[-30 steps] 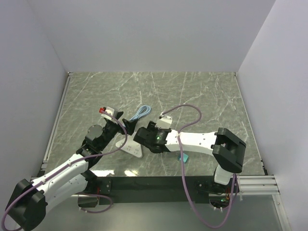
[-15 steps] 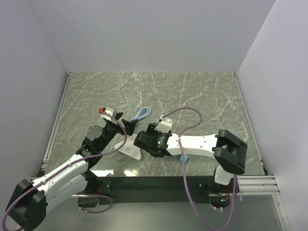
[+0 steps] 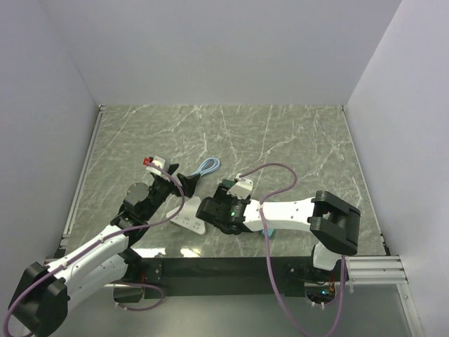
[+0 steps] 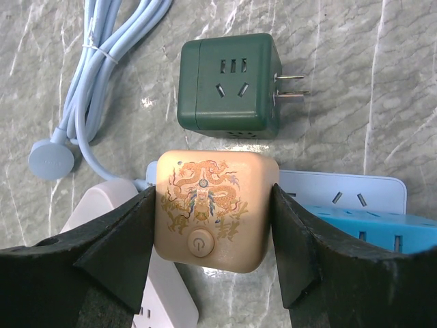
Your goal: Insert the plug
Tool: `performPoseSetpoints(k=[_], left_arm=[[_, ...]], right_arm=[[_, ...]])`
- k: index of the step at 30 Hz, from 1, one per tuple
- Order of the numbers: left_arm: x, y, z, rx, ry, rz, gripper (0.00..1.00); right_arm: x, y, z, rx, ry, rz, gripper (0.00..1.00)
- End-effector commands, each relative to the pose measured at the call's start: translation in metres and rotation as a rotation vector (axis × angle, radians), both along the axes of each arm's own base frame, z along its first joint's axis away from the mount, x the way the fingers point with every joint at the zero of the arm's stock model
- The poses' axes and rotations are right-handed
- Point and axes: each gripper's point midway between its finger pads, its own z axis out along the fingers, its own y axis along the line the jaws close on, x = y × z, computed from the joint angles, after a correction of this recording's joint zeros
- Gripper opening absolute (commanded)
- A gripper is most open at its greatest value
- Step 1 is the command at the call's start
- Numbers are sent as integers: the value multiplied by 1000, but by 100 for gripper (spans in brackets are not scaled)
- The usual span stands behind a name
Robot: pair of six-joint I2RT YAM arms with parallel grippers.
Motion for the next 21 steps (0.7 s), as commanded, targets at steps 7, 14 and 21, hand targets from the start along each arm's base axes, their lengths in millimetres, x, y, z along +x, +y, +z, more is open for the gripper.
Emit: performPoseSetpoints(k=[7,14,21], left_arm=[[-2,-1,12,-36,-35,-16,96],[-3,0,13,-39,-40,-16,97],[-4,-1,14,-40,-43,-19,97]], right_arm=[[-47,-35,-77,-215,351,52,0],[-32,-58,-72,-261,331,6,0],[-31,-102,-55,-272,292,-87,0]])
